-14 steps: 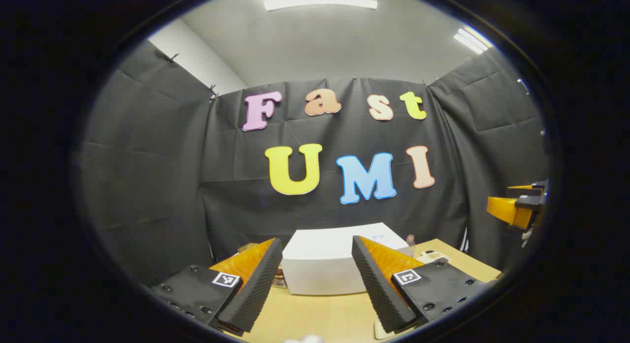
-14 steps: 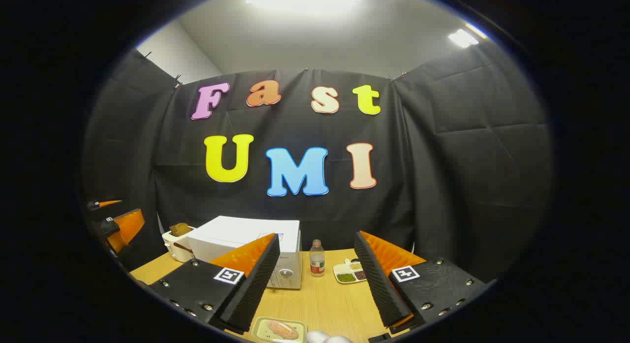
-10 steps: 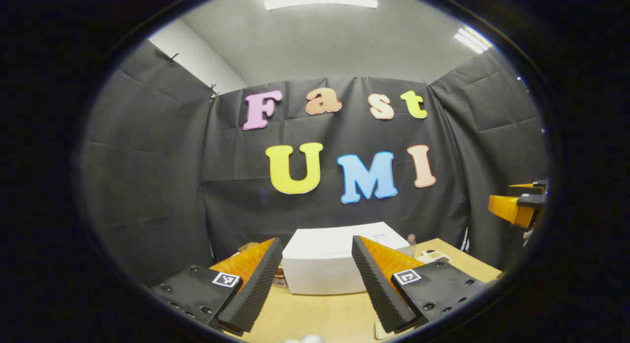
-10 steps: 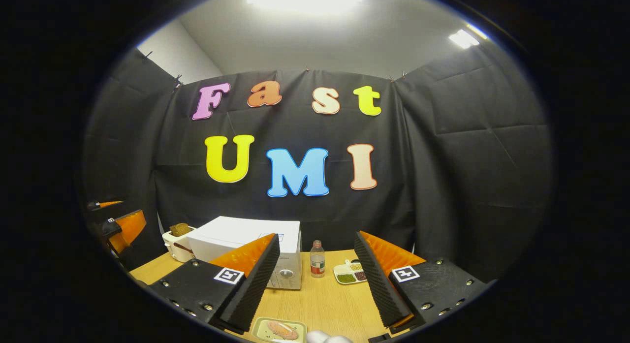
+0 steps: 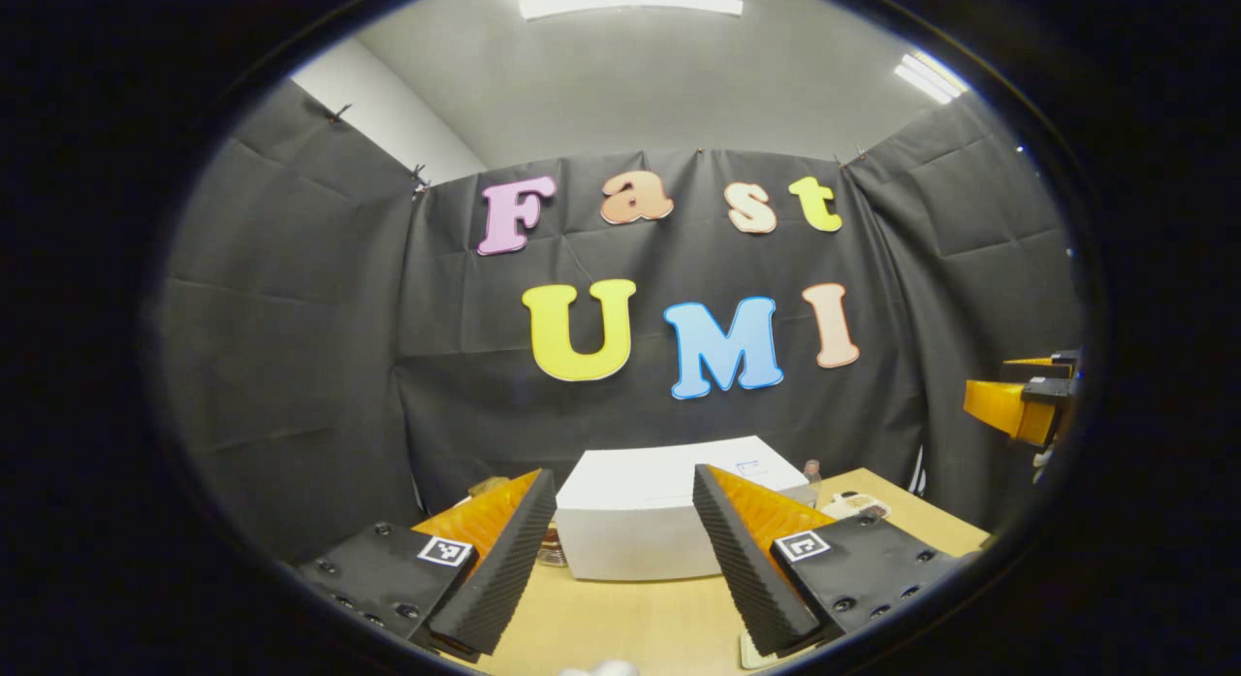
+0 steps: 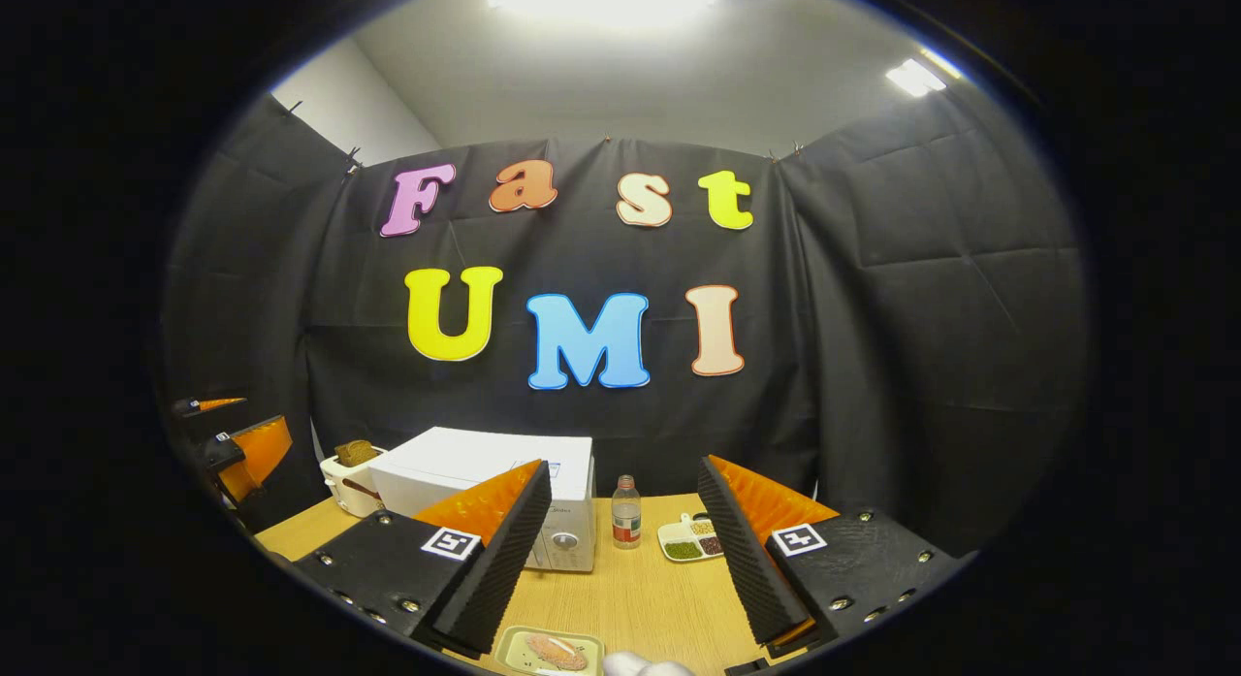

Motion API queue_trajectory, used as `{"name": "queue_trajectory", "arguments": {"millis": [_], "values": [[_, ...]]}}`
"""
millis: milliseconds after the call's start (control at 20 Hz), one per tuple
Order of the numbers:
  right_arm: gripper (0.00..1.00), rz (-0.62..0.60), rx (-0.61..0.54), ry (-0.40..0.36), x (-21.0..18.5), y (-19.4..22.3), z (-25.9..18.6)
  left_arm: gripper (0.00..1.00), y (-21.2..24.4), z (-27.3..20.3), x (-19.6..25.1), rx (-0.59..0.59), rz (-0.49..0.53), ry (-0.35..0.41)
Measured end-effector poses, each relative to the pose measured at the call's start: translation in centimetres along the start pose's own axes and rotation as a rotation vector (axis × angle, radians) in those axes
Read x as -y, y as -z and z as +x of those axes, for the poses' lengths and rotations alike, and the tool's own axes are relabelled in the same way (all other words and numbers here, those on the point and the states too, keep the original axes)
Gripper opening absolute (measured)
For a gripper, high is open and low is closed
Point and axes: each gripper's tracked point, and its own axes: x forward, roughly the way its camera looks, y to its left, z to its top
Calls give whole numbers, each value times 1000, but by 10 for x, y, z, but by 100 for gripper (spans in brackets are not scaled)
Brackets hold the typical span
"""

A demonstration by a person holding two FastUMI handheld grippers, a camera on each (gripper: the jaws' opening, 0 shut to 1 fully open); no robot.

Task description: Open the microwave oven with the left hand, put the food in, and close the microwave oven.

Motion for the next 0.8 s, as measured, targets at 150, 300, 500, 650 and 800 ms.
{"name": "queue_trajectory", "arguments": {"millis": [150,300,500,650,800], "values": [[93,1,3,1,1,-1,1,99,10,6,4,-6,-13,1],[93,-8,4,3,4,-2,1,95,30,15,16,-19,-36,13],[93,-12,-4,12,12,0,5,99,65,33,59,-10,-58,76],[93,-20,-17,23,23,3,9,99,107,57,106,-34,-67,137],[93,-26,-32,42,37,9,18,99,157,91,149,-67,-62,166]]}}
